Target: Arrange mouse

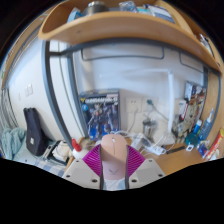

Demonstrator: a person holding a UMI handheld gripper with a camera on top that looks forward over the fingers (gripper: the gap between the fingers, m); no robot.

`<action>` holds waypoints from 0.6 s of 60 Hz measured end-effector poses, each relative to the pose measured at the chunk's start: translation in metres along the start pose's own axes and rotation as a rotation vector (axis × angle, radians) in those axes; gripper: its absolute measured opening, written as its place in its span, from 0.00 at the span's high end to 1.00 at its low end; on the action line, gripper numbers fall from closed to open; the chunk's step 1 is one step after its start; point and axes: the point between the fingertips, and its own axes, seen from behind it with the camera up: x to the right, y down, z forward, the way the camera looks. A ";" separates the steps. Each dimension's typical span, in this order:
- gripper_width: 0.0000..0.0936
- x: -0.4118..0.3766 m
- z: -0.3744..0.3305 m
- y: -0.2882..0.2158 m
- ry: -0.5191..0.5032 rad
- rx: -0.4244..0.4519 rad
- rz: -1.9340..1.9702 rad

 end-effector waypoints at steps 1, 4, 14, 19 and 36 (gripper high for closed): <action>0.70 -0.005 0.005 0.009 -0.001 -0.012 -0.003; 0.70 -0.017 0.022 0.043 0.010 -0.056 -0.025; 0.70 -0.040 0.067 0.164 0.017 -0.245 -0.050; 0.70 -0.042 0.074 0.202 0.026 -0.300 -0.056; 0.59 -0.037 0.074 0.244 0.075 -0.357 -0.107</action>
